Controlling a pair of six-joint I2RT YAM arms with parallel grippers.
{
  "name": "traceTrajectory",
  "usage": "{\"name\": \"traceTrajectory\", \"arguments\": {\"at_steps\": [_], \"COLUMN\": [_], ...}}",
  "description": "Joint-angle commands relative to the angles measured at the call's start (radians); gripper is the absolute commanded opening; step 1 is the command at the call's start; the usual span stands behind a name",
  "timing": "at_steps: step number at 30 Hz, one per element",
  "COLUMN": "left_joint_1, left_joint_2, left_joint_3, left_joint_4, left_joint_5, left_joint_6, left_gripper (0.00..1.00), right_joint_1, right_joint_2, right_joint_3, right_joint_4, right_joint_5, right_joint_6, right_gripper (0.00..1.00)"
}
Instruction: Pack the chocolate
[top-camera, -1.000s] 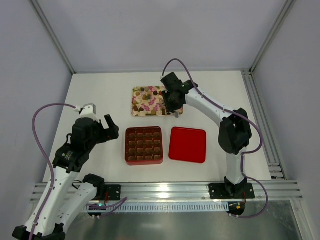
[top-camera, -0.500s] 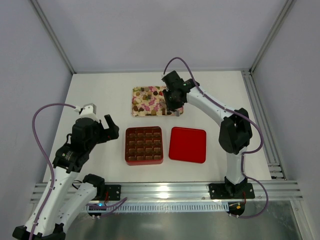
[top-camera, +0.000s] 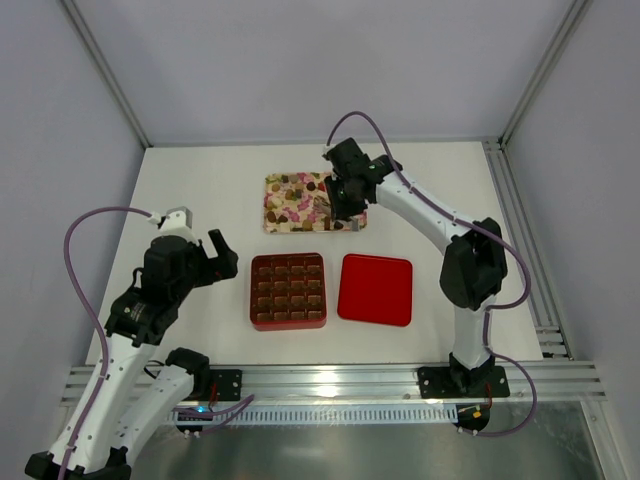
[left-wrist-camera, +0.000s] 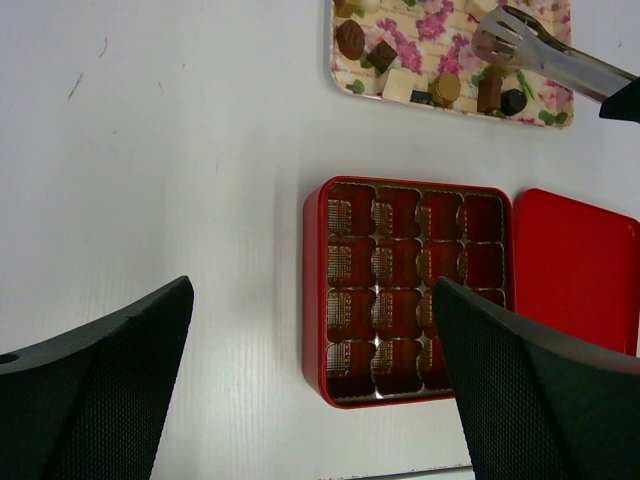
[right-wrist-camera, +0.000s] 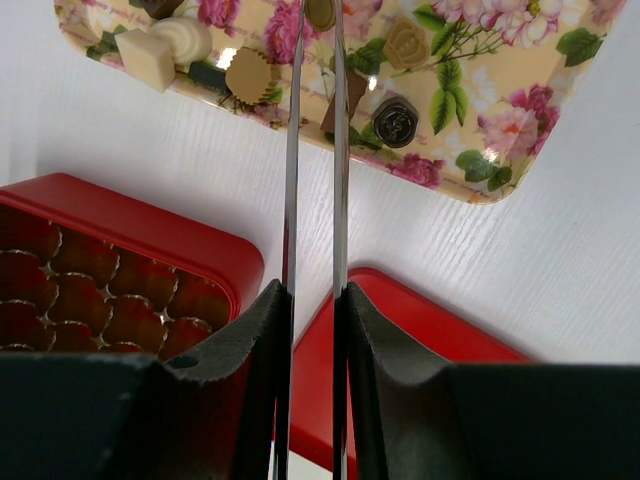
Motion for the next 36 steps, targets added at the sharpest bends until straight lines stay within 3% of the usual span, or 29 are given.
{"name": "traceTrajectory", "arguments": {"at_steps": [1,12,23,29,36], "left_joint_1": [0.003,0.003,0.003,0.003,0.003], "left_joint_2": [-0.007,-0.007,-0.002,-0.007,-0.005], "left_joint_3": [-0.001,-0.001,-0.001,-0.001,-0.001], "left_joint_4": [0.020,0.020,0.020,0.020,0.018], "left_joint_5": [-0.013,-0.013,-0.013,-0.018,-0.019], "left_joint_6": [0.007,0.007,0.007,0.005,0.005], "left_gripper": [1.00,1.00,1.00,1.00,1.00], "right_joint_1": [-0.001,0.016,0.186,0.312,0.338], "right_joint_2": [-0.097,-0.257,-0.399,-0.389,-0.327], "right_joint_3": [0.040,-0.058,-0.174,-0.230,-0.225], "right_joint_4": [-0.005,-0.023,-0.034,-0.005,0.046], "right_joint_5": [-0.056,-0.200,-0.217,-0.200,-0.176], "right_joint_6": [0.002,0.023,0.064,0.095,0.107], "right_gripper": [0.28,0.28,0.28,0.28,0.28]}}
